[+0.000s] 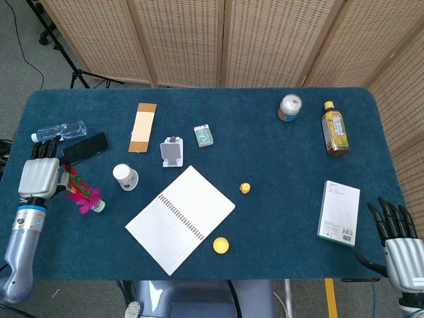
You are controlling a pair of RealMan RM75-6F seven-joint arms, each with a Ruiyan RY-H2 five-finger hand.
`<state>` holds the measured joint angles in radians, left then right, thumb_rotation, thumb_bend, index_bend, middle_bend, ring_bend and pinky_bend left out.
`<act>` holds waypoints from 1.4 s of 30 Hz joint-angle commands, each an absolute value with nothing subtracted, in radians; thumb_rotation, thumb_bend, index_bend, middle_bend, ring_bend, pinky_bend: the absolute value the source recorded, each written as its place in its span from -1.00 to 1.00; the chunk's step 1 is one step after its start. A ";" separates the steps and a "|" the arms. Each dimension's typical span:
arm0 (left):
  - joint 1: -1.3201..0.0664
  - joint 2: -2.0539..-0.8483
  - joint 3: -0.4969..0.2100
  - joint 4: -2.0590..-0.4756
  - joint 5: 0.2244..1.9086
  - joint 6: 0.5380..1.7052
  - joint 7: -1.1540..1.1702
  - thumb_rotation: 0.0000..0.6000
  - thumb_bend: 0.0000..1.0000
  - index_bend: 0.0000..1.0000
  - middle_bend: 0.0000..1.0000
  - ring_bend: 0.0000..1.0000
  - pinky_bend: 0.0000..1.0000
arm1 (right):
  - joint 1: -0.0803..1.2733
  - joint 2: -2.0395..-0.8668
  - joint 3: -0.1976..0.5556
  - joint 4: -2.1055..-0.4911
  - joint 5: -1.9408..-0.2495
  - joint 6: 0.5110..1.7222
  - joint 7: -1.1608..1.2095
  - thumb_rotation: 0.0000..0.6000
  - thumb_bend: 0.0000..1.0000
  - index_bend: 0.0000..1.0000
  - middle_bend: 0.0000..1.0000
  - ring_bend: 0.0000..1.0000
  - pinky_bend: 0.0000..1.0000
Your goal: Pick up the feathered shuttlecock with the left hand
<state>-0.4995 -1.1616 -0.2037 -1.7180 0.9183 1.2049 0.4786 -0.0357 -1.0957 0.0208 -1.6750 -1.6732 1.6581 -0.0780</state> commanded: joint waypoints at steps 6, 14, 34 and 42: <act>-0.534 -1.177 -0.216 -1.775 0.929 1.245 0.557 1.00 0.03 0.26 -1.00 -1.00 -1.00 | -0.038 -1.091 0.024 -1.672 -1.670 1.663 -0.065 1.00 -1.00 -1.00 -1.00 -1.00 -1.00; -0.539 -1.220 -0.184 -1.750 0.907 1.238 0.591 1.00 0.03 0.26 -1.00 -1.00 -1.00 | -0.041 -1.086 0.025 -1.669 -1.673 1.675 -0.051 1.00 -1.00 -1.00 -1.00 -1.00 -1.00; -0.524 -1.197 -0.182 -1.746 0.962 1.302 0.586 1.00 -0.18 -0.44 -1.00 -1.00 -1.00 | -0.040 -1.093 0.026 -1.669 -1.679 1.675 -0.060 1.00 -1.00 -1.00 -1.00 -1.00 -1.00; -0.488 -1.163 -0.185 -1.805 1.084 1.393 0.526 1.00 -0.21 -0.87 -1.00 -1.00 -1.00 | -0.042 -1.095 0.029 -1.666 -1.679 1.683 -0.054 1.00 -1.00 -1.00 -1.00 -1.00 -1.00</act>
